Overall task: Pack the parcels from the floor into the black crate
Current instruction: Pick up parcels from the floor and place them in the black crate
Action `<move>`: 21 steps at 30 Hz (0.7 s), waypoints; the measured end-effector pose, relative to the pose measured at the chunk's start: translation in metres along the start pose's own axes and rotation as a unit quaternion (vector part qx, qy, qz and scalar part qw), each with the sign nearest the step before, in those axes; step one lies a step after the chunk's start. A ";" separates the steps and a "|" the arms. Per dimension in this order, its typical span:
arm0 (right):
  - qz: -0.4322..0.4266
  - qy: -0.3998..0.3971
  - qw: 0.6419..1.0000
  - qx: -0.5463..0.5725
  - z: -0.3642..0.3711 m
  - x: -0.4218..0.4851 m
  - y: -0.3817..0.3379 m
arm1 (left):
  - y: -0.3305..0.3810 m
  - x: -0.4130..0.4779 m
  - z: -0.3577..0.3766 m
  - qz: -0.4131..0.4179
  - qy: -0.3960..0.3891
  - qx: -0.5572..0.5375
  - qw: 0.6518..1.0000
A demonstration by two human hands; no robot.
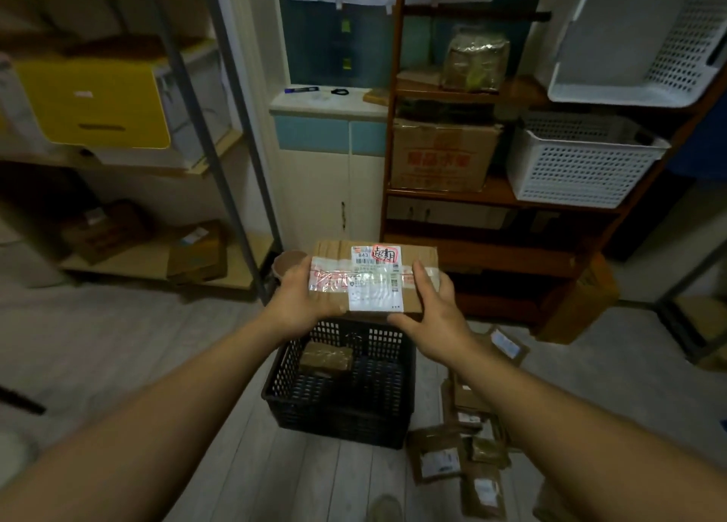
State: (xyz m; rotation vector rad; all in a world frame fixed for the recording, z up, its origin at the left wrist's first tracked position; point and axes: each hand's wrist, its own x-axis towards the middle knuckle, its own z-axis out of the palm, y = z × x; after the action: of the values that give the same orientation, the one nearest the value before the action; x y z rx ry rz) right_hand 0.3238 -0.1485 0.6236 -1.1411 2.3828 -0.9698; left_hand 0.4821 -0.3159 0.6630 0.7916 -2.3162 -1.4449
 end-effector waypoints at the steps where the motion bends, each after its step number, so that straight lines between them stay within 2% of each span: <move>1: 0.004 0.001 1.000 -0.006 0.003 0.009 0.002 | -0.001 0.009 -0.001 0.006 0.000 0.018 1.000; 5: 0.020 0.013 1.000 -0.010 0.014 0.053 0.016 | -0.014 0.056 -0.004 0.013 -0.026 0.095 0.995; 10: 0.072 -0.008 0.996 -0.053 0.028 0.116 0.040 | -0.048 0.126 0.004 -0.038 -0.042 0.239 0.969; 17: 0.119 -0.051 0.989 -0.078 0.067 0.182 0.088 | -0.120 0.204 0.027 -0.049 -0.090 0.241 0.965; 21: 0.125 -0.062 0.985 -0.102 0.103 0.202 0.120 | -0.172 0.237 0.038 -0.060 -0.144 0.230 0.961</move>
State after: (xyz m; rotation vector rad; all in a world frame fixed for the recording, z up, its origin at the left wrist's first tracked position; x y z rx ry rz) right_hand 0.1863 -0.2976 0.4665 -0.9079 2.4889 -0.5671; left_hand 0.3228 -0.4879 0.4841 0.9020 -2.9351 -1.1356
